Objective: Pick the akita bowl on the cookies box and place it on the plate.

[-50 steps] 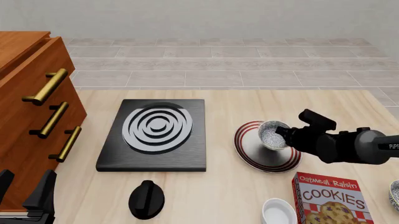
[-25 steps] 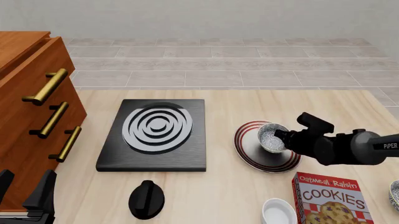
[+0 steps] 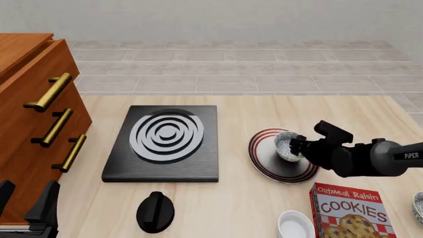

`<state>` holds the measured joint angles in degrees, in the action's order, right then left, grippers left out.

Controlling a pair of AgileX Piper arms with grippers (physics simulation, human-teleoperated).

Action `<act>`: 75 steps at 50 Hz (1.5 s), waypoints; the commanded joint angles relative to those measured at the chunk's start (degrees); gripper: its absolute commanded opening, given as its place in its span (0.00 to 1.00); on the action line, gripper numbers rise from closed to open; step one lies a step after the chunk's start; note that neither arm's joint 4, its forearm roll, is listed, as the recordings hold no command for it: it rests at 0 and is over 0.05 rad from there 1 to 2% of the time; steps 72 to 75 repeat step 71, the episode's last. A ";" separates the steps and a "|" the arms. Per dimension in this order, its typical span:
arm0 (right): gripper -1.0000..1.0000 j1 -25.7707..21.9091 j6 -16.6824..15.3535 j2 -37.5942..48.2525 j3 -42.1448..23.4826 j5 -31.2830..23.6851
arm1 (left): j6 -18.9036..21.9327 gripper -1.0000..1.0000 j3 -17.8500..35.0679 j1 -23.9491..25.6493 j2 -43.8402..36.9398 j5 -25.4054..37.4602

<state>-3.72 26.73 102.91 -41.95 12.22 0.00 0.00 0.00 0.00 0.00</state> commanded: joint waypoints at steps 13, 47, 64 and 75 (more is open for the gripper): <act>1.00 -0.41 1.15 -1.24 0.46 -0.07 | 0.00 1.00 0.00 0.00 0.00 0.00; 1.00 1.59 -7.80 -44.80 -2.43 -28.18 | 0.00 1.00 0.00 0.00 0.00 0.00; 1.00 0.92 -12.06 -73.08 -9.68 -49.91 | 0.00 1.00 0.00 0.00 0.00 0.00; 1.00 2.35 -12.20 -81.99 -9.74 -55.33 | 0.00 1.00 0.00 0.00 0.00 0.00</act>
